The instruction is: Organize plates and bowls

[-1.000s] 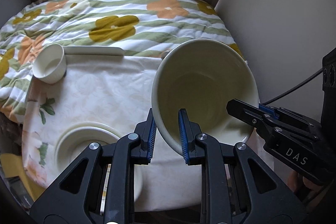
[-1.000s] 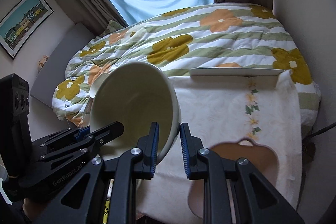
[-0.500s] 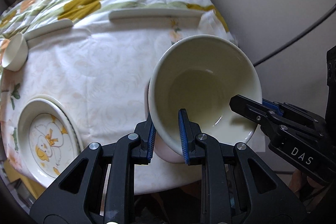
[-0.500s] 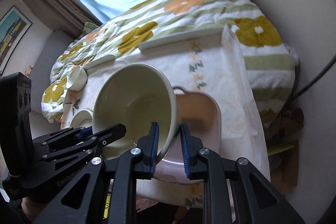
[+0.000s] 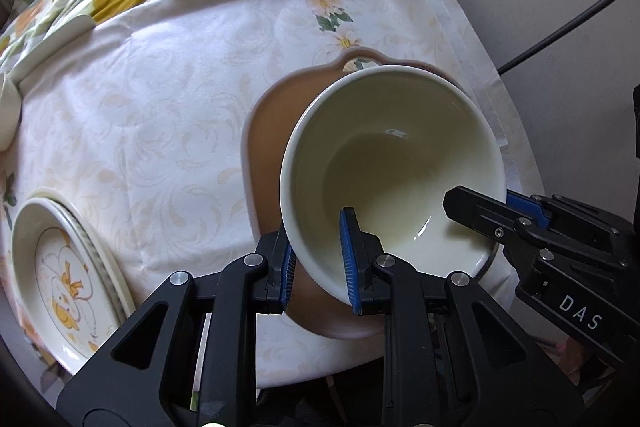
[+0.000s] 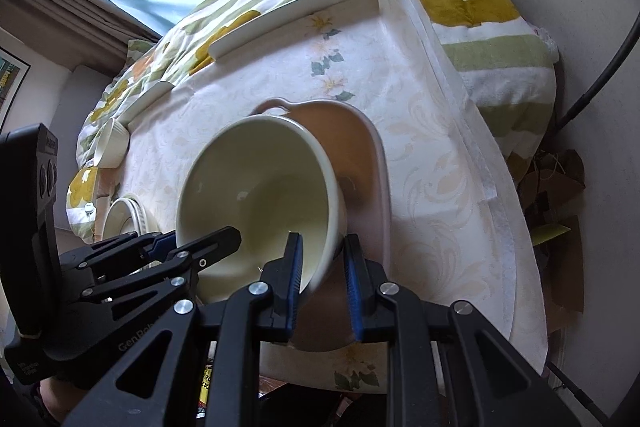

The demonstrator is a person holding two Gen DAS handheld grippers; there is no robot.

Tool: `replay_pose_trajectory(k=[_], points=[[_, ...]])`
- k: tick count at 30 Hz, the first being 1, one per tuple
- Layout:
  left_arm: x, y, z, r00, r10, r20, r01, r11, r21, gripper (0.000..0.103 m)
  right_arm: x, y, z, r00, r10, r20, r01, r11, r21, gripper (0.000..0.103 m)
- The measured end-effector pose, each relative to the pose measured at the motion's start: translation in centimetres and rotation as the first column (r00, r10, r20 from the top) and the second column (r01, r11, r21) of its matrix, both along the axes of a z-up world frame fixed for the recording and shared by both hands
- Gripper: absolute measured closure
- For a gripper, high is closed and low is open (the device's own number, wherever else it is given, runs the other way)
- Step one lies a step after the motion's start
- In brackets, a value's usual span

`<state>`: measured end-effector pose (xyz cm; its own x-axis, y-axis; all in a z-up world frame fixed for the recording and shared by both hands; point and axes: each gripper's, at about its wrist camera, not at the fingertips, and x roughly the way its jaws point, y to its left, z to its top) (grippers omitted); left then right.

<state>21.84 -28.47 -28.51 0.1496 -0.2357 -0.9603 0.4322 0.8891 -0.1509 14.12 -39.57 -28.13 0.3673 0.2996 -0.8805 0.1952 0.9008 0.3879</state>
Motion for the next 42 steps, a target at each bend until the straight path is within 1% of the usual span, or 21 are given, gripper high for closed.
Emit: replay_pose_trajectory(k=[6,13,21,26,31,36,40,42], points=[[0.2,-0.4,-0.6,1.000,-0.026,0.002,0.026,0.999,0.020,0.085,0.4,0.2,-0.1,1.000,0.009,-0.002,-0.009,0.999,-0.035,0.084],[-0.1,-1.0,-0.2,0.998,-0.053,0.027,0.051,0.997,0.055,0.085,0.7,0.7,-0.2,0.999,0.037,-0.023,-0.039,0.996,-0.080,0.084],[0.1,-1.0,-0.4,0.998,-0.055,0.009,0.054,0.996,0.068,0.085,0.6,1.1,-0.2,0.998,0.042,-0.040,-0.046,0.993,-0.106,0.084],[0.0,-1.5,-0.7,0.998,-0.063,0.006,0.062,0.994,0.093,0.085,0.3,1.3,0.0,0.998,0.042,-0.040,-0.047,0.991,-0.128,0.084],[-0.4,-1.4,-0.6,0.997,-0.073,0.004,0.072,0.992,0.104,0.085,-0.1,0.7,0.1,0.999,0.023,-0.037,-0.027,0.993,-0.113,0.084],[-0.9,-1.5,0.0,0.997,-0.073,0.020,0.070,0.990,0.122,0.085,-0.5,0.4,1.0,1.000,0.007,-0.010,-0.008,0.994,-0.108,0.084],[-1.1,-1.2,1.0,0.997,-0.066,0.037,0.061,0.990,0.124,0.085,-1.2,-0.6,2.2,0.999,-0.032,0.025,0.034,0.997,-0.070,0.084],[-1.3,-1.0,2.1,0.997,-0.061,0.056,0.054,0.993,0.107,0.085,-1.5,-1.0,3.1,0.998,-0.040,0.049,0.043,0.997,-0.060,0.084]])
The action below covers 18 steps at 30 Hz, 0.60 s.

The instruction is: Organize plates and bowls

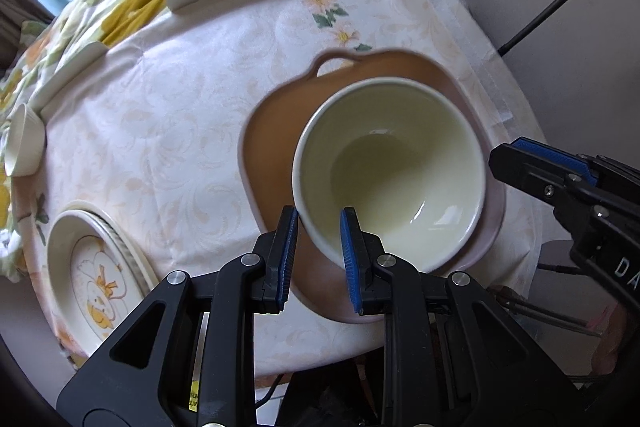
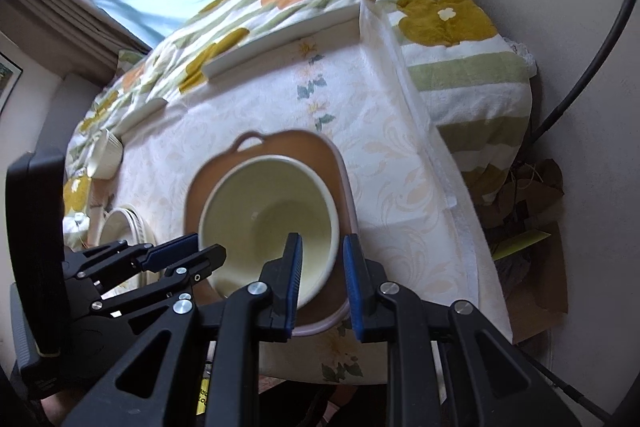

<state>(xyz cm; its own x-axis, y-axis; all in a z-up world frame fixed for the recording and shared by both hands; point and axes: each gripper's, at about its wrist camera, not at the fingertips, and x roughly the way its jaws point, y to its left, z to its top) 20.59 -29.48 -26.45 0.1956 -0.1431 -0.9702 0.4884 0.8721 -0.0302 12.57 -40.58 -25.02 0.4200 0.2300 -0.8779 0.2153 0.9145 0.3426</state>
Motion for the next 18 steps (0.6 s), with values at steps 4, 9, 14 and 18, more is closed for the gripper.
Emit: replay_pose_trajectory(k=[4,9,14,18], points=[[-0.4,0.2,2.5,0.998,0.009,0.060,-0.007,1.000,-0.030,0.084,-0.3,-0.2,2.2,0.998,0.004,0.056,-0.004,1.000,-0.009,0.084],[-1.2,2.1,5.9,0.985,0.075,0.157,-0.062,0.995,-0.084,0.084,-0.4,0.4,5.0,0.989,0.056,0.138,-0.054,0.998,-0.019,0.084],[-1.8,5.4,9.5,0.942,0.182,0.281,-0.139,0.976,-0.165,0.079,0.2,2.0,8.0,0.959,0.153,0.238,-0.149,0.988,-0.034,0.084],[-2.1,9.2,11.7,0.898,0.280,0.339,-0.207,0.949,-0.238,0.007,1.2,4.2,9.9,0.926,0.238,0.294,-0.234,0.971,-0.049,0.075]])
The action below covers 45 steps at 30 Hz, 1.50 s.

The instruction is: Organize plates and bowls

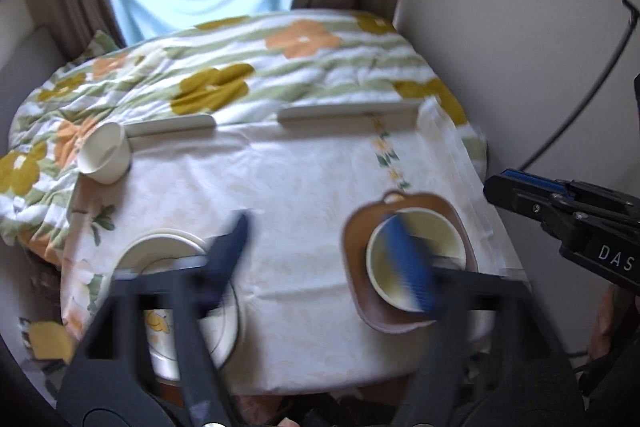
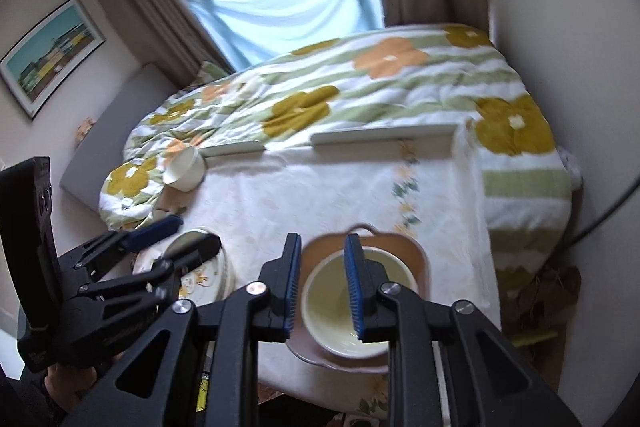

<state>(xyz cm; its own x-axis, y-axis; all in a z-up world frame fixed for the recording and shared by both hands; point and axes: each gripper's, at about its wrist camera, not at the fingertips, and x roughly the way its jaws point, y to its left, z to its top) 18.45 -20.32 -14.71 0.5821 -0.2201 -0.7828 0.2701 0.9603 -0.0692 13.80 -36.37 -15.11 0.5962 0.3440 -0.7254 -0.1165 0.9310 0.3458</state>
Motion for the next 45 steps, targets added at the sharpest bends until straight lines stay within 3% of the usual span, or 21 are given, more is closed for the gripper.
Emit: replay_pose_trajectory(k=[1,2,5,9,12,14,16,20,25,28,34,39,40,42,45], points=[[-0.2,1.2,0.5,0.999,0.032,0.027,-0.031,0.999,-0.018,0.000,0.3,0.7,0.4,1.000,0.021,0.014,-0.021,1.000,-0.001,0.058],[-0.4,2.4,1.0,0.997,0.058,0.040,-0.057,0.998,-0.030,0.000,0.6,1.3,0.6,0.999,0.040,0.025,-0.040,0.999,0.001,0.039],[-0.4,5.9,1.5,0.989,0.146,0.034,-0.144,0.989,-0.043,0.000,2.1,3.7,1.2,0.992,0.110,0.058,-0.111,0.994,0.016,0.018],[0.0,11.0,2.0,0.965,0.261,0.028,-0.259,0.964,-0.066,0.000,4.5,7.3,1.8,0.973,0.213,0.090,-0.214,0.977,0.000,0.016],[0.9,15.2,2.7,0.941,0.337,0.035,-0.332,0.939,-0.089,0.000,6.7,10.5,2.6,0.946,0.296,0.129,-0.298,0.955,-0.005,0.001],[1.9,18.2,3.1,0.924,0.379,0.040,-0.373,0.921,-0.107,0.000,8.7,13.0,3.1,0.928,0.352,0.127,-0.352,0.936,-0.019,0.001],[3.0,21.1,3.3,0.905,0.424,0.030,-0.417,0.900,-0.126,0.000,10.8,15.7,3.2,0.910,0.410,0.053,-0.408,0.912,-0.050,0.001],[6.4,27.1,2.2,0.869,0.493,-0.048,-0.492,0.850,-0.188,0.000,14.9,20.4,3.3,0.908,0.416,0.043,-0.413,0.908,-0.071,0.001],[11.9,33.7,-2.8,0.805,0.557,-0.204,-0.593,0.763,-0.257,0.000,21.4,26.4,0.7,0.895,0.445,-0.042,-0.446,0.895,-0.023,0.001],[15.0,35.9,-6.3,0.783,0.567,-0.258,-0.622,0.732,-0.280,0.000,25.4,29.6,-2.4,0.873,0.473,-0.121,-0.473,0.881,0.026,0.001],[20.3,37.6,-12.5,0.766,0.542,-0.347,-0.634,0.728,-0.263,0.013,30.1,34.1,-8.9,0.845,0.493,-0.208,-0.493,0.868,0.057,0.001],[22.7,38.1,-15.4,0.763,0.526,-0.375,-0.628,0.741,-0.238,0.023,32.4,35.5,-13.0,0.834,0.480,-0.273,-0.472,0.876,0.097,0.001],[22.9,38.3,-15.6,0.768,0.519,-0.376,-0.622,0.744,-0.244,0.031,32.7,35.7,-13.7,0.829,0.476,-0.293,-0.467,0.878,0.103,0.001],[23.4,38.3,-16.2,0.767,0.512,-0.387,-0.618,0.750,-0.233,0.039,33.2,36.1,-14.7,0.811,0.491,-0.317,-0.476,0.870,0.129,0.002],[23.6,38.2,-17.1,0.765,0.497,-0.409,-0.615,0.752,-0.237,0.050,33.7,36.4,-15.6,0.807,0.489,-0.331,-0.477,0.870,0.121,0.018]])
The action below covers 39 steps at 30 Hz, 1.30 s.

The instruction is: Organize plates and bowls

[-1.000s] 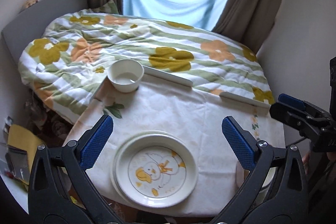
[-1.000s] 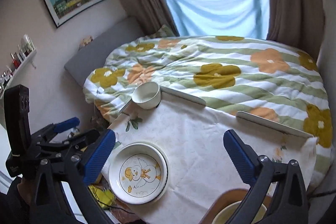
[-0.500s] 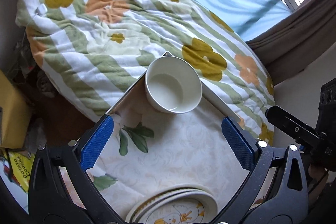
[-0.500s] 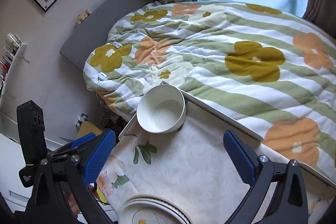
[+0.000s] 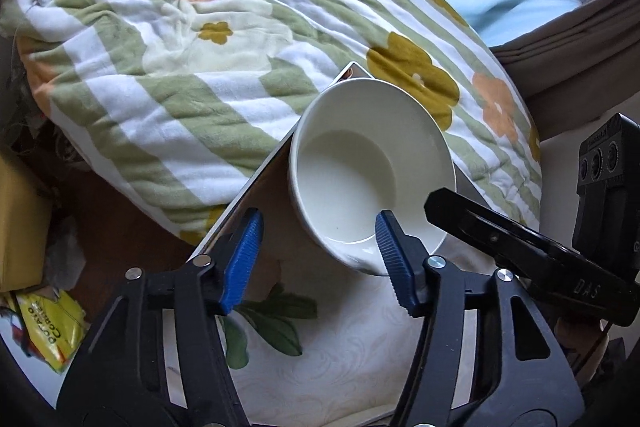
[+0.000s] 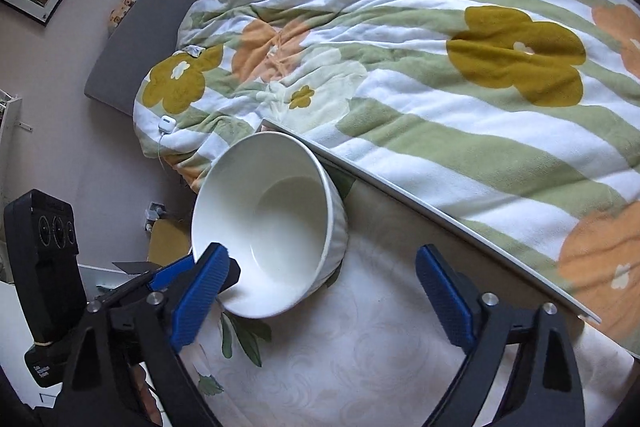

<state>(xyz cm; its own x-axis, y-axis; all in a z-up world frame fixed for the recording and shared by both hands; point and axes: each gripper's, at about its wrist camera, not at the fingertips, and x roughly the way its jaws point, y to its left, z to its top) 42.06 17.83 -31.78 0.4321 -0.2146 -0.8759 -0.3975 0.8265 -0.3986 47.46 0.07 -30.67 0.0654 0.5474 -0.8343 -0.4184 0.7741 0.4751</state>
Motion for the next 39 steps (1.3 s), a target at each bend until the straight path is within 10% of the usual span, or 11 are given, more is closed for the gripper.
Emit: replay_pose_trajectory(k=[12,25,39], points=[[0.9,0.6,-1.2,1.000,0.001,0.019,-0.002,1.000,0.009,0.081,0.3,1.3,-2.2,1.000,0.017,-0.024,-0.017,1.000,-0.015,0.079],[0.1,-1.3,2.4,0.996,-0.067,0.062,0.057,0.989,0.140,0.082,-1.7,0.1,0.1,0.999,-0.007,0.043,0.006,1.000,0.005,0.079],[-9.5,-13.3,13.6,0.965,-0.202,0.170,0.155,0.955,0.251,0.082,-12.7,-11.0,10.7,0.978,-0.105,0.178,0.095,0.993,0.063,0.079]])
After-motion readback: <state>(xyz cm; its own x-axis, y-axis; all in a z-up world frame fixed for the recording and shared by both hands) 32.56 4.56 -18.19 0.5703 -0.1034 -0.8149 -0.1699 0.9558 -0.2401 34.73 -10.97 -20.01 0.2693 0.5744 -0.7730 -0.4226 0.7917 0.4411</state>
